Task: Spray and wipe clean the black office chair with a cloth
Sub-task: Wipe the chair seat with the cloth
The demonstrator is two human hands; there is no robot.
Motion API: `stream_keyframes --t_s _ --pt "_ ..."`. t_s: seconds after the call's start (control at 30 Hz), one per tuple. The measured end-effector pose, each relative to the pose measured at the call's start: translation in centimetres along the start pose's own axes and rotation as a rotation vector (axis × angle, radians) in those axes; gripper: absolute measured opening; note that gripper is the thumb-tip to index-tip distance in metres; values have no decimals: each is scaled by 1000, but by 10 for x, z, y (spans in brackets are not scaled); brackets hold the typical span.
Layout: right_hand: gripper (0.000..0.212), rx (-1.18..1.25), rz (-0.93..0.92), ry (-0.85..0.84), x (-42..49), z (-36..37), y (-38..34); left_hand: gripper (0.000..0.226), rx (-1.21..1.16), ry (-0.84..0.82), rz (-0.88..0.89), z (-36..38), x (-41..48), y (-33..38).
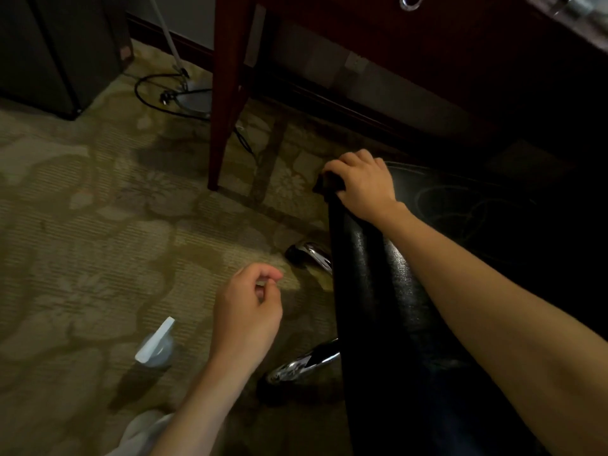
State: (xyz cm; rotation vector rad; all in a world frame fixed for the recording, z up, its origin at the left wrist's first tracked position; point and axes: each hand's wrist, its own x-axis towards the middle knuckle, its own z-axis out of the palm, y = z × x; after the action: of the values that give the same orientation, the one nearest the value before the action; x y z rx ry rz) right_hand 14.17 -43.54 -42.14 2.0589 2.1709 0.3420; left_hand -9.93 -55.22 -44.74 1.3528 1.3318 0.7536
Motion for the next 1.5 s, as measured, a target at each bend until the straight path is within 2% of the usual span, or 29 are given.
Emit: stream_keyframes --t_s 0.13,0.2,0.37,0.47,0.7,0.83,0.87,1.0,1.07,1.17,1.23,1.33,1.43,1.5 --pt "42 107 202 -74 18 -6 4 27 -18 1 -13 -1 0 1" --pt "40 67 109 -113 9 -7 -4 26 -19 -2 -20 0 1 1" --pt "35 52 -329 -161 -82 -9 -41 24 -44 -4 -36 2 1 1" --pt "36 108 -357 -201 -91 -9 -43 22 -25 -4 -38 3 0 3" --pt "38 126 -16 107 16 -24 -32 24 -16 7 -35 6 1 2" --pt "42 142 86 7 22 -4 2 27 -16 -4 -48 8 4 3" --pt "44 183 130 29 14 0 18 27 -17 -11 -47 9 4 4" --pt "45 340 502 214 -34 10 91 27 -24 -30 -36 12 3 4" --pt "39 363 712 191 -56 10 119 27 -24 -38 -43 13 2 5" --pt "35 349 826 133 -56 0 126 29 -27 -31 -49 14 2 5" --pt "33 375 756 202 -39 -10 103 29 -27 -34 -62 14 2 5" --pt "37 456 386 268 -20 -15 38 29 -34 -33 -68 13 3 5" --pt "42 340 73 100 -23 -7 -17 27 -21 -22 -52 11 3 5" --pt "44 177 7 32 -32 -1 -18 25 -18 -26 -52 10 2 6"
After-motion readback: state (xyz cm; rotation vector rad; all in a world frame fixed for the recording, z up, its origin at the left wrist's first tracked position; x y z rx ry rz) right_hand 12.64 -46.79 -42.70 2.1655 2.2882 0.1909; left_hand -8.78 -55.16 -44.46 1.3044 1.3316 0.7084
